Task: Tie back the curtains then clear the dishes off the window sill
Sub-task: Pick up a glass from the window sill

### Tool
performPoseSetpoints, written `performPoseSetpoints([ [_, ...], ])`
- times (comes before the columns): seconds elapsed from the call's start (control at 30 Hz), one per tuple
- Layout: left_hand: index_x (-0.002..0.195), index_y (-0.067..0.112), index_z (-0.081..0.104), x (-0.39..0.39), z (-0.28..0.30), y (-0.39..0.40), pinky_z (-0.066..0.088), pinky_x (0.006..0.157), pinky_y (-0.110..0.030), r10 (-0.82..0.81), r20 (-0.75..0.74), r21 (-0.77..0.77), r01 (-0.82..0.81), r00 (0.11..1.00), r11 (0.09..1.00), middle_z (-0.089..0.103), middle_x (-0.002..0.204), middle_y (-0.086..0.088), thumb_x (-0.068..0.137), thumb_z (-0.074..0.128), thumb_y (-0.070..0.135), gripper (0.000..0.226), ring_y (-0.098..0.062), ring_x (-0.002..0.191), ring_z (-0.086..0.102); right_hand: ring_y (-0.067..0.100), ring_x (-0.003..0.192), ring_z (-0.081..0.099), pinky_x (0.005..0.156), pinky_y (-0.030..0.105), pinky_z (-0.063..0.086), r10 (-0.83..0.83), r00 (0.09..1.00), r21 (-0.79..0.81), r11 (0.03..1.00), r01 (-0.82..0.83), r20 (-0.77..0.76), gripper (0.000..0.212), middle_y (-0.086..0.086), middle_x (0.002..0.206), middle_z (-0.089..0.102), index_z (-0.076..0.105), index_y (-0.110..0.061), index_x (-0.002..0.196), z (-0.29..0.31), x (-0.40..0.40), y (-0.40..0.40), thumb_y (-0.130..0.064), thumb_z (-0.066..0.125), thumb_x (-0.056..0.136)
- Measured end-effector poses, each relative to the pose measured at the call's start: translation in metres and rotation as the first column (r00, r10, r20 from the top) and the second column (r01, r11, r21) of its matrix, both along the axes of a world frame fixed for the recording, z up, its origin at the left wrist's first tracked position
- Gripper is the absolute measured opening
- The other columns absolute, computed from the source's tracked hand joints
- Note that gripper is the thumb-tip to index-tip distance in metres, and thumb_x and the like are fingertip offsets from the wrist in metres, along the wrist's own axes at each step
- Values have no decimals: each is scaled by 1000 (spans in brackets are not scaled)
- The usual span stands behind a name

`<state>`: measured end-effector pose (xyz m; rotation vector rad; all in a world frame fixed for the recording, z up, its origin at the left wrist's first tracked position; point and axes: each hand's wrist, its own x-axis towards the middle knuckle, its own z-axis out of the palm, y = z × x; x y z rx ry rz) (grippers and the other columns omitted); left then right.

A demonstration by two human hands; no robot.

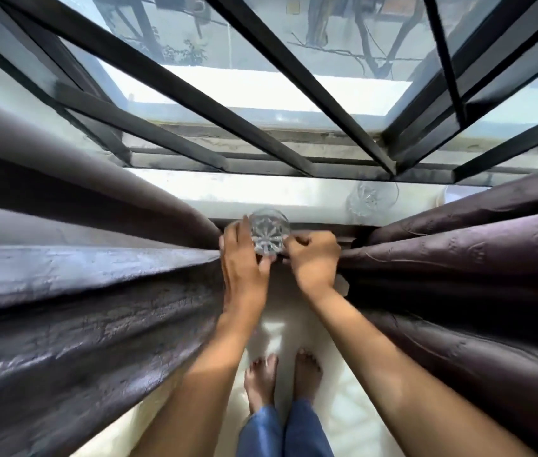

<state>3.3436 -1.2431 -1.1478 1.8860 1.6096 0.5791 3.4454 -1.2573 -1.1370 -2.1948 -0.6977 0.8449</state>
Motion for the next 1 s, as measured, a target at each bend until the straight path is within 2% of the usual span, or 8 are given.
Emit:
performPoseSetpoints([
  [0.1, 131, -2, 47, -20, 16, -49, 26, 99, -13, -18, 106, -19, 20, 994, 1000, 49, 117, -17, 68, 76, 3, 69, -19, 108, 41, 18, 61, 67, 60, 47, 54, 10, 997, -7, 1000, -11, -79, 18, 18, 65, 68, 71, 0, 71, 22, -12, -51, -14, 67, 80],
  [0.2, 132, 0, 47, -40, 38, -97, 22, 96, -2, -38, 135, -50, 46, 990, 998, 48, 117, -12, 68, 77, 5, 70, -9, 106, 39, 8, 53, 59, 54, 40, 54, -49, 984, 4, 999, 51, -172, 13, 2, 59, 68, 74, -4, 72, 41, -27, -103, -10, 67, 81],
  [0.27, 135, 3, 44, -51, 54, -127, 23, 95, -1, -59, 132, -100, 73, 990, 992, 44, 119, -7, 70, 78, 7, 74, -6, 107, 38, 4, 54, 55, 54, 39, 54, -78, 966, 1, 997, 81, -247, 12, 5, 61, 70, 75, -6, 75, 54, -35, -139, -9, 67, 83],
  [0.37, 131, 6, 49, -64, 72, -167, 25, 94, 1, -139, 136, -98, 153, 981, 983, 46, 116, -6, 68, 73, 18, 69, -6, 106, 40, 8, 60, 55, 58, 53, 55, -78, 967, 10, 997, 82, -242, 13, 19, 70, 68, 70, -4, 82, 67, -42, -192, -17, 67, 79],
  [0.53, 119, 18, 53, -69, 118, -243, 39, 86, -13, -306, 193, -37, 318, 932, 947, 45, 108, 11, 68, 76, 43, 61, -2, 101, 45, 21, 65, 71, 62, 46, 59, -169, 944, 50, 980, 191, -282, 6, 3, 66, 72, 77, -8, 80, 119, -39, -290, -6, 72, 79],
  [0.63, 114, 25, 54, -52, 151, -304, 42, 81, -19, -429, 202, 22, 433, 881, 901, 48, 105, 12, 65, 82, 38, 58, -8, 97, 51, 25, 63, 70, 61, 45, 59, -225, 930, 102, 959, 264, -292, 10, 5, 60, 69, 76, -9, 72, 149, -24, -368, -5, 70, 78],
  [0.77, 109, 16, 57, -15, 185, -382, 40, 79, -10, -566, 206, 49, 569, 798, 821, 53, 104, 3, 57, 88, 33, 63, -10, 94, 54, 28, 70, 71, 58, 38, 59, -319, 906, 154, 916, 370, -279, 13, 15, 70, 71, 75, -5, 71, 181, 1, -470, -5, 66, 81],
  [1.0, 107, 10, 58, 73, 230, -516, 38, 79, -10, -807, 228, 118, 808, 544, 578, 55, 101, 3, 56, 88, 35, 64, -6, 92, 51, 20, 66, 71, 52, 26, 56, -576, 787, 192, 766, 614, -218, 10, 13, 70, 72, 76, 0, 84, 236, 51, -644, -8, 70, 82],
])
